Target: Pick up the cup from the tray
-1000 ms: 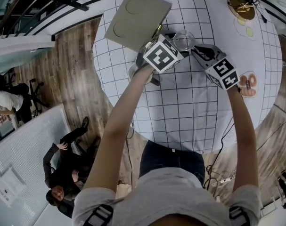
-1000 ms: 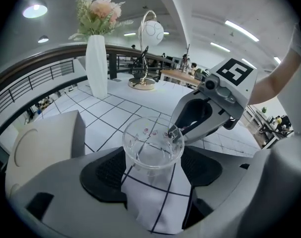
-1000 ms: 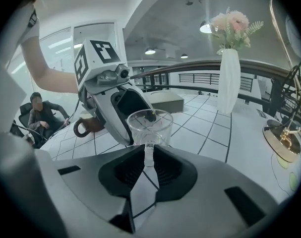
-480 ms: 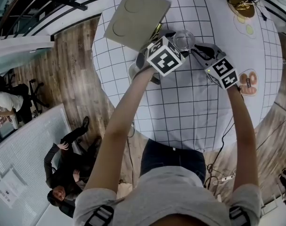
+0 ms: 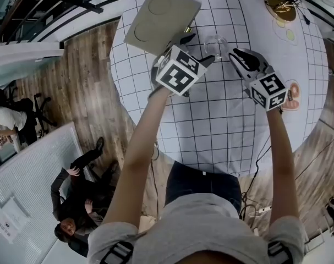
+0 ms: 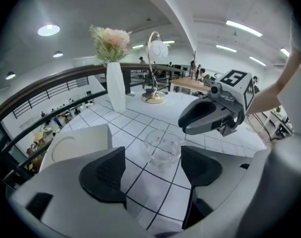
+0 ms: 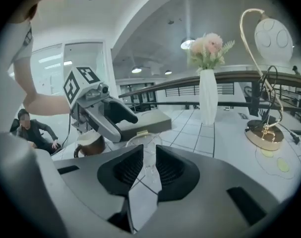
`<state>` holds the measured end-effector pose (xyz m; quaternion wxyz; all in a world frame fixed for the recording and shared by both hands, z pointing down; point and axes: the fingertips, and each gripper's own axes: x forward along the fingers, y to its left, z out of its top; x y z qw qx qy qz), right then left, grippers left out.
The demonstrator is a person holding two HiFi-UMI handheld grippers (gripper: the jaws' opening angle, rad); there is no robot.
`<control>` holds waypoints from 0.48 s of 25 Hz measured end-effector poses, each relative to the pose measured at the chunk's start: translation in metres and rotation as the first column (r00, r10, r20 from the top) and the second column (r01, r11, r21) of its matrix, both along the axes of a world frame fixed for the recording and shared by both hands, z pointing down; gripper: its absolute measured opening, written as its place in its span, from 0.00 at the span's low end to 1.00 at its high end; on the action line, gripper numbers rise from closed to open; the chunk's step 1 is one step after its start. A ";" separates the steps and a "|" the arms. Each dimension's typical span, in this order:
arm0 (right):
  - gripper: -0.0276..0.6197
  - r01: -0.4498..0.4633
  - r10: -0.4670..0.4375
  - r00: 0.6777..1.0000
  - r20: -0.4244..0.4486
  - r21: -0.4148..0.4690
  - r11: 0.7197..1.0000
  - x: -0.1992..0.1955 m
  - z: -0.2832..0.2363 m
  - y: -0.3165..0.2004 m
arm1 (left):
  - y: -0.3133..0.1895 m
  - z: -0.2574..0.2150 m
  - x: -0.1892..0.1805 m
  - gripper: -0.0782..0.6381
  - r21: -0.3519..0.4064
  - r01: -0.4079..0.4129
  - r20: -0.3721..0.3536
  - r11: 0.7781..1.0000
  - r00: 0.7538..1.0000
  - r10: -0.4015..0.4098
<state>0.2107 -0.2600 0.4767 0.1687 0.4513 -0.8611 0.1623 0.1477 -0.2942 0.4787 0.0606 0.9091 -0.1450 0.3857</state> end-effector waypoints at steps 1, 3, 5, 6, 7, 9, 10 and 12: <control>0.14 -0.018 0.018 1.000 0.014 0.033 0.999 0.001 -0.013 -0.001 | -0.003 -0.012 -0.003 0.61 0.007 0.017 -0.035 1.000 0.999 -0.017; 0.14 -0.055 0.050 0.998 0.047 0.102 0.993 0.000 -0.040 -0.002 | -0.007 -0.039 -0.006 0.61 0.015 0.052 -0.134 0.999 0.990 -0.050; 0.14 -0.086 0.073 0.994 0.084 0.169 0.982 -0.005 -0.068 -0.003 | -0.009 -0.070 -0.007 0.58 0.016 0.092 -0.267 0.996 0.960 -0.085; 0.14 -0.096 0.078 0.992 0.098 0.201 0.975 -0.008 -0.082 -0.003 | -0.010 -0.086 -0.009 0.55 0.017 0.116 -0.335 0.993 0.936 -0.104; 0.14 -0.102 0.079 0.991 0.106 0.232 0.967 -0.013 -0.095 -0.002 | -0.011 -0.101 -0.010 0.53 0.018 0.141 -0.397 0.990 0.910 -0.122; 0.14 -0.110 0.082 0.991 0.106 0.286 0.952 -0.020 -0.118 0.001 | -0.009 -0.125 -0.016 0.43 0.035 0.183 -0.486 0.982 0.862 -0.144; 0.14 -0.115 0.087 0.991 0.104 0.308 0.944 -0.023 -0.127 0.003 | -0.008 -0.134 -0.020 0.38 0.050 0.207 -0.513 0.977 0.845 -0.152; 0.12 -0.133 0.101 0.989 0.109 0.343 0.930 -0.027 -0.143 0.005 | -0.006 -0.148 -0.032 0.23 0.084 0.271 -0.548 0.959 0.816 -0.182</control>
